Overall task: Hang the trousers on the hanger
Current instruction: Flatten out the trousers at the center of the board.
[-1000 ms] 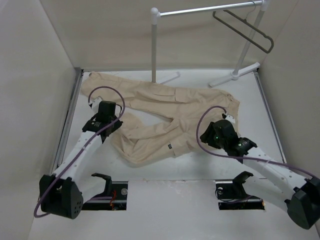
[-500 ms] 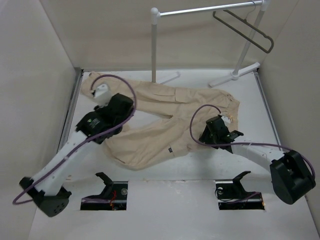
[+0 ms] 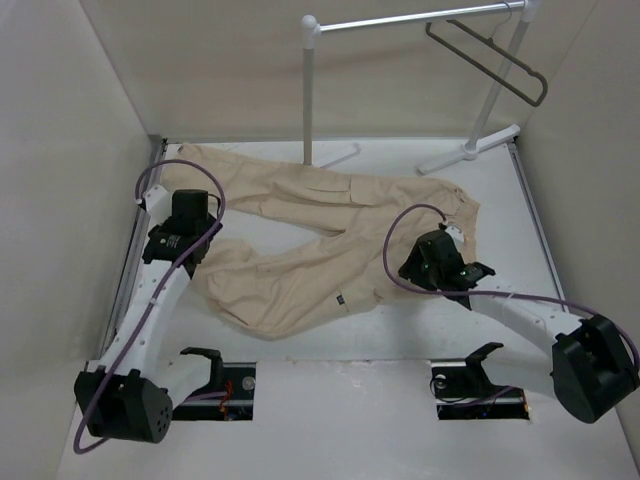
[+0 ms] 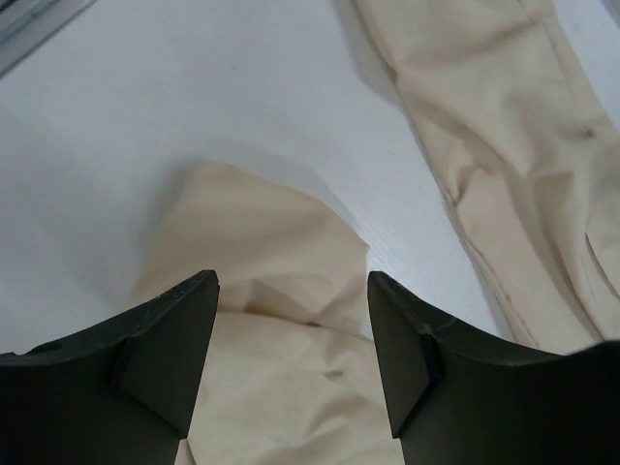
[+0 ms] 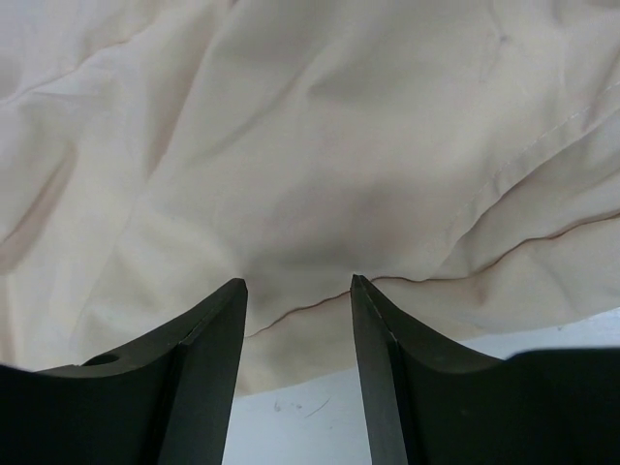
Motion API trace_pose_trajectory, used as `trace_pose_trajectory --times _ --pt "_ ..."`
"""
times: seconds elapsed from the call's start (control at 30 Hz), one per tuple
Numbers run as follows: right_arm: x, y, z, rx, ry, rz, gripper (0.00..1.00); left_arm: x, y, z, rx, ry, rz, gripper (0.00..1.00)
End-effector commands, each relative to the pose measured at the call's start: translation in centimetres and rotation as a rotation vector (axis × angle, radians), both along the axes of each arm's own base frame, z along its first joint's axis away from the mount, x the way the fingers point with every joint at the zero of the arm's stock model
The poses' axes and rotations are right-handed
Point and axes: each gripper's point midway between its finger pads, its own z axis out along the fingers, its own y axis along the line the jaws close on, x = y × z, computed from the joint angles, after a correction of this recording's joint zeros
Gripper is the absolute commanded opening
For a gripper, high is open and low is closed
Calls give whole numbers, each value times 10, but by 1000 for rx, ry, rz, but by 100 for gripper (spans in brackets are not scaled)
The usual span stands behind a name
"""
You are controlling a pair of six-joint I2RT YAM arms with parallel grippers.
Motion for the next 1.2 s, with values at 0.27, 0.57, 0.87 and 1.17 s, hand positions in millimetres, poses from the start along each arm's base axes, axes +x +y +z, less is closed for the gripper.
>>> trace_pose_trajectory --times 0.27,0.57,0.87,1.17 --pt "0 16 6 37 -47 84 53 69 -47 -39 103 162 -444 73" --pt "2 18 16 59 -78 73 57 35 -41 -129 249 559 -519 65" --pt "4 7 -3 56 -36 10 44 38 -28 -91 206 367 -303 9" --pt "6 -5 -14 48 -14 -50 34 -66 73 31 199 30 290 8"
